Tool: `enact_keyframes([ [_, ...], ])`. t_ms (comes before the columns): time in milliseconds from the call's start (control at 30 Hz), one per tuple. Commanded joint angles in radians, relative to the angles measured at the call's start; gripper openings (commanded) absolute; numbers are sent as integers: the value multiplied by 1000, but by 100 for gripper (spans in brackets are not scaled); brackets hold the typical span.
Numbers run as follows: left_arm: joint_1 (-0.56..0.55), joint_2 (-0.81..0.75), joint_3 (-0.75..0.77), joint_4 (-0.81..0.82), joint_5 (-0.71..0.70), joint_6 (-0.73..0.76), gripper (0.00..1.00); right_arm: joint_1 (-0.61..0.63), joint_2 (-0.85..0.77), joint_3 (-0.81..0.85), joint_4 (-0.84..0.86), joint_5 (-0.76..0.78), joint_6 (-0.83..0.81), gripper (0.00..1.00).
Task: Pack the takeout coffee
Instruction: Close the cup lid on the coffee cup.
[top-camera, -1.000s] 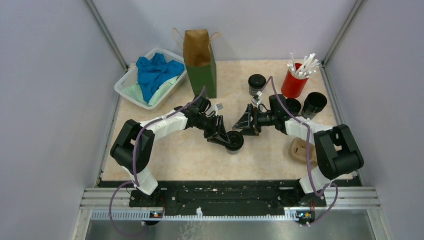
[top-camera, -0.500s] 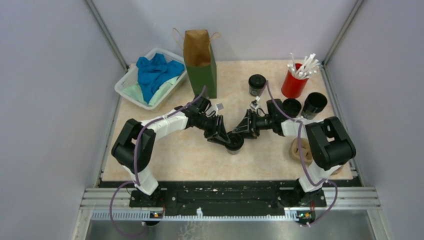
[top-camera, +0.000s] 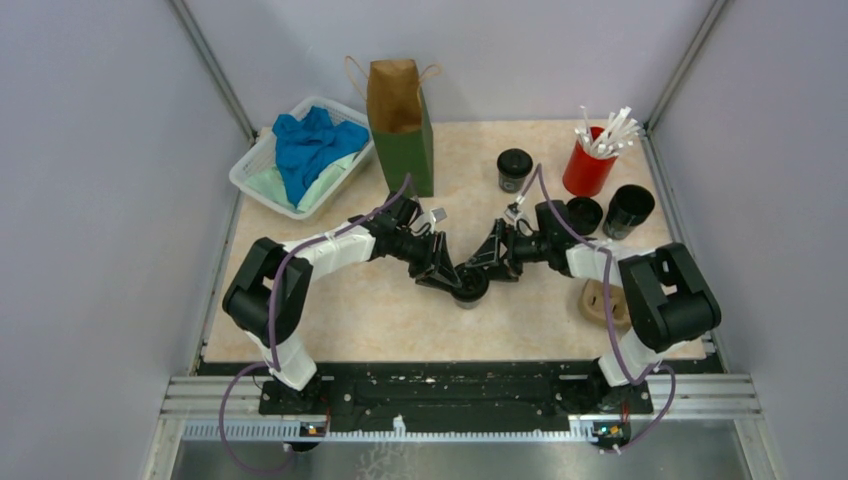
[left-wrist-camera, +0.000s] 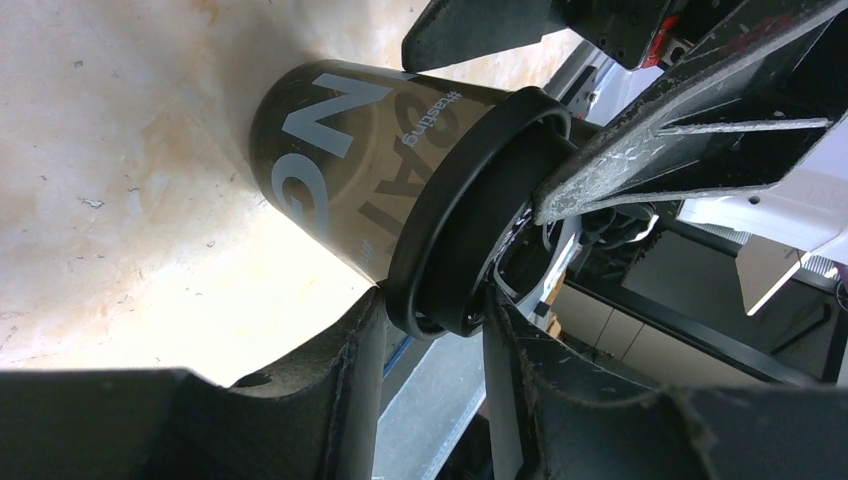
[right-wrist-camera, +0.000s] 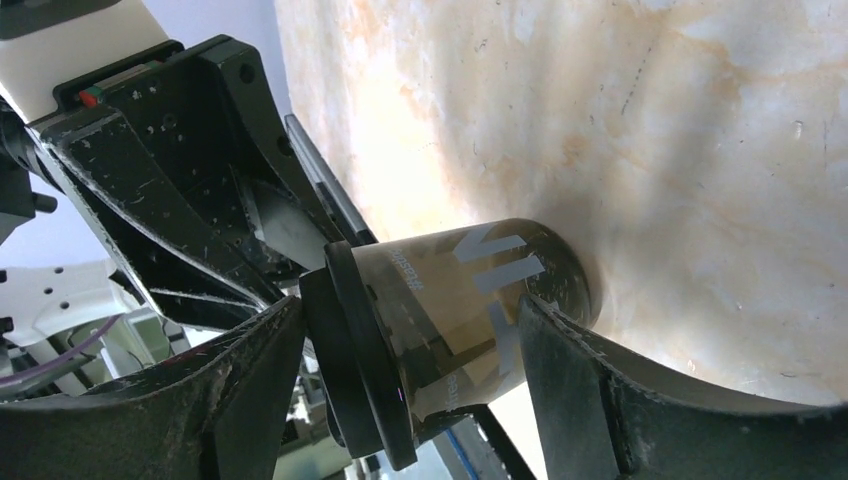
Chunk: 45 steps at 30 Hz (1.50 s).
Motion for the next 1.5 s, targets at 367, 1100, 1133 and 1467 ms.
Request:
enact_keyframes([
  [367,-14,131,-96,-103,-337,105,44,-36,8,-65,-50,83,-34,69],
  [1100,-14,124,-81,-125,-337,124,43,-36,-92,-206,27,110,-20,71],
  [1133,-14,119,-70,-135,-340,129,43,-37,-133,-161,-76,120,-59,76],
  [1467,-14,84,36,-215,-335,149,48,-35,-260,-16,-414,122,-189,65],
])
